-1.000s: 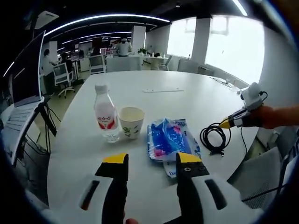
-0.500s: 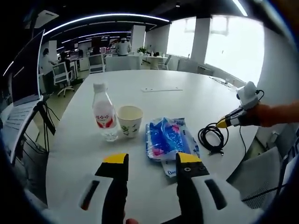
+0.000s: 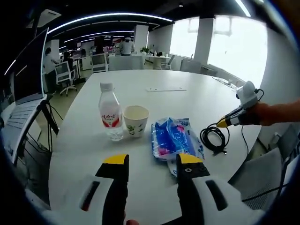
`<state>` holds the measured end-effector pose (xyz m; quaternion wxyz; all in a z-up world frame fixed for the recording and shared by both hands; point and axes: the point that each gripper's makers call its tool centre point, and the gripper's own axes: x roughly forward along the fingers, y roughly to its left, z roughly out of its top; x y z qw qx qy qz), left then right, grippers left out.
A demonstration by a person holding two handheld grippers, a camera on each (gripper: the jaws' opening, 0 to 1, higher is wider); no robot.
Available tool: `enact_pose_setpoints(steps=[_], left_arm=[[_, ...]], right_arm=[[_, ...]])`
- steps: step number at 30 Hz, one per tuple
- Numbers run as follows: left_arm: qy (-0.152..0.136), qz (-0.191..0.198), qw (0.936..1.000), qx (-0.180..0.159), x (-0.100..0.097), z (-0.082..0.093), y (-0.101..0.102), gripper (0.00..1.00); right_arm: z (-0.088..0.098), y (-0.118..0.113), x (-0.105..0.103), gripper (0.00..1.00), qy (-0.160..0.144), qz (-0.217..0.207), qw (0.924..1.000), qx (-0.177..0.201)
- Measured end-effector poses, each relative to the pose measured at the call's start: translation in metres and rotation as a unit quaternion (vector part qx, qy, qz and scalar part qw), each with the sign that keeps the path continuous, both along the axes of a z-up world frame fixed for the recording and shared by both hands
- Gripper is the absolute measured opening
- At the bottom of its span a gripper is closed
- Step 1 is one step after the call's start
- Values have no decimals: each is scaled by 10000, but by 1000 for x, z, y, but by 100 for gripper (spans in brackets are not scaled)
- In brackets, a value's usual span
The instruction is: Arrange the tabletop items into an orderly group along one side of the table until the central work area is clear of visible clutter.
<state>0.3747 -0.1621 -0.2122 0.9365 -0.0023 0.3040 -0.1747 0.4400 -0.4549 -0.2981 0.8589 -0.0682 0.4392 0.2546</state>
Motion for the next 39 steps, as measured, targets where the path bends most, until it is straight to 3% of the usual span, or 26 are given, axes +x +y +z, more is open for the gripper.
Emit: enact_pose_setpoints(steps=[28,39], left_arm=[[17,136,9999,-83,5,-5,5,40],[-3,172,9998,-106,6,-2,6,40]], right_arm=[[1,3,12,13,36,209,9998,43],[12,20,25,14,-26,374,9993,91]])
